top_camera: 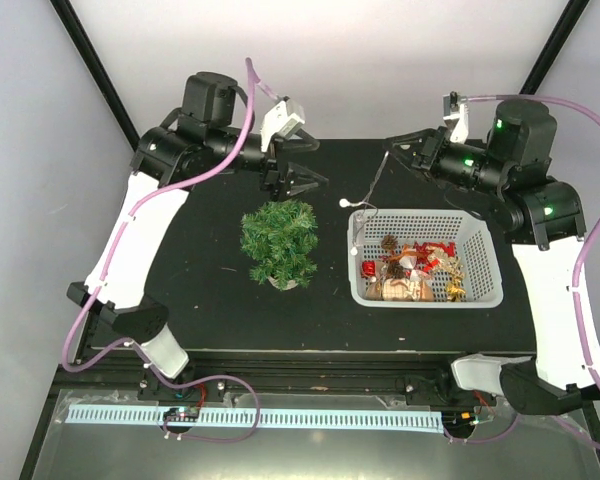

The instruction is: Decorate the small christmas tree

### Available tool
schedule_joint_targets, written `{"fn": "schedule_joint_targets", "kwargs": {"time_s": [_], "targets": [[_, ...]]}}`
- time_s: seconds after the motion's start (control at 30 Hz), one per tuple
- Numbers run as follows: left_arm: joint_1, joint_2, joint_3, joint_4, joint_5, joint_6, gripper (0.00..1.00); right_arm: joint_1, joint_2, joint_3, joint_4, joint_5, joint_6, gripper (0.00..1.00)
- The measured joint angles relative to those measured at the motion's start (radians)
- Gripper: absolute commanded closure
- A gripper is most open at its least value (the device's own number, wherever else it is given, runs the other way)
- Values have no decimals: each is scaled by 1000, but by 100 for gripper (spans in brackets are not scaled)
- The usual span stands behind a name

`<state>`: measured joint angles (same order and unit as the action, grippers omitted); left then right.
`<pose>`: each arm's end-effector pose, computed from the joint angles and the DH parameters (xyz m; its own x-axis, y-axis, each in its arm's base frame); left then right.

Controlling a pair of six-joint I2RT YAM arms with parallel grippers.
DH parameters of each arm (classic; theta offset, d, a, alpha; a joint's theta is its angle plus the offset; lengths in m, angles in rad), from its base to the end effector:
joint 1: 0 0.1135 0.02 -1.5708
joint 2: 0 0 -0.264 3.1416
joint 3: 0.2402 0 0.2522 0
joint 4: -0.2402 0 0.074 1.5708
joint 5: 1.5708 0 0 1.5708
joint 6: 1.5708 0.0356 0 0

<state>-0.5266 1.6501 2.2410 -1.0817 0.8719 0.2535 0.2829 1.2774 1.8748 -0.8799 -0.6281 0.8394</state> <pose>0.2425 -0.1725 0.5173 -0.1670 0.2837 -0.9443 0.9803 0.1505 -0.1281 0.1969 0.0790 0.5250 -0.7502 0.4091 -0.5195 -0.3136 0.4717 0.8241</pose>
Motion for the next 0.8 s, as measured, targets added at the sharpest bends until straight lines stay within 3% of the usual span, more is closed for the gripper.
{"fn": "schedule_joint_targets", "kwargs": {"time_s": [0.23,0.57,0.8], "targets": [[-6,117,63,55,107,-40,2,5,-46,-73,117,-46,68,98],[-66,150,71,67,183,-47,14,49,-46,-143,217,-54,129,98],[-110,166,98,71,174,-37,5,85,-40,-186,278,-55,163,98]]}}
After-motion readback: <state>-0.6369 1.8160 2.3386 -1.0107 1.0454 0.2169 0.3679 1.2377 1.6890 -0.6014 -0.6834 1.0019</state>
